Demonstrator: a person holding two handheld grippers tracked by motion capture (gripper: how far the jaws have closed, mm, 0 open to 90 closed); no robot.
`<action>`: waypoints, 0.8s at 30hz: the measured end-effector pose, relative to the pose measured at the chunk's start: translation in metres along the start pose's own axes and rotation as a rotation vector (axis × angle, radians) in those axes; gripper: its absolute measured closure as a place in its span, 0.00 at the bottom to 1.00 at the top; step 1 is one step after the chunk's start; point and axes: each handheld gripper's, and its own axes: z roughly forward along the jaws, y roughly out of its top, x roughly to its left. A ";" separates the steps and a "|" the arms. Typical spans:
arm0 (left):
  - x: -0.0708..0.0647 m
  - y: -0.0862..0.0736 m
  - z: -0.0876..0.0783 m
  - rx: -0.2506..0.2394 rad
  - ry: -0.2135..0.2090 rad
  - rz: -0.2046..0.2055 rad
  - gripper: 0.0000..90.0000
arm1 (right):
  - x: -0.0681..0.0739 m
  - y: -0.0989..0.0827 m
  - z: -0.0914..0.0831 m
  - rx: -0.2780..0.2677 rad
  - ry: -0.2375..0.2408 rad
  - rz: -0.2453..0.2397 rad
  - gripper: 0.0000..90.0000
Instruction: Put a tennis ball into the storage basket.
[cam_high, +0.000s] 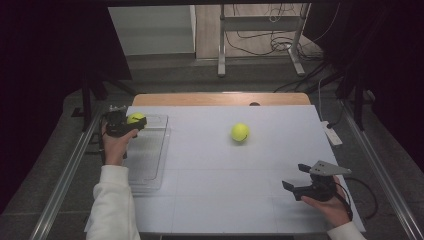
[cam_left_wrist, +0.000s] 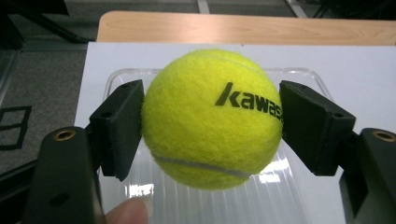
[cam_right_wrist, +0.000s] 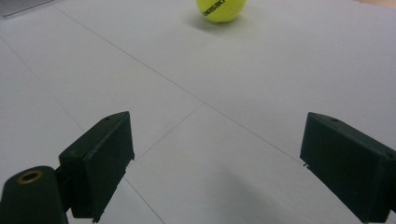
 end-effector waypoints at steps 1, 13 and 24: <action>0.000 0.000 0.001 0.007 0.003 0.007 0.30 | 0.000 0.000 0.000 0.000 0.000 0.000 0.11; 0.000 -0.002 0.005 0.031 0.019 0.010 0.30 | 0.000 0.000 0.001 0.001 0.001 0.000 0.11; 0.001 -0.002 0.004 0.028 0.031 0.007 0.29 | 0.001 0.000 0.000 0.000 0.003 0.000 0.11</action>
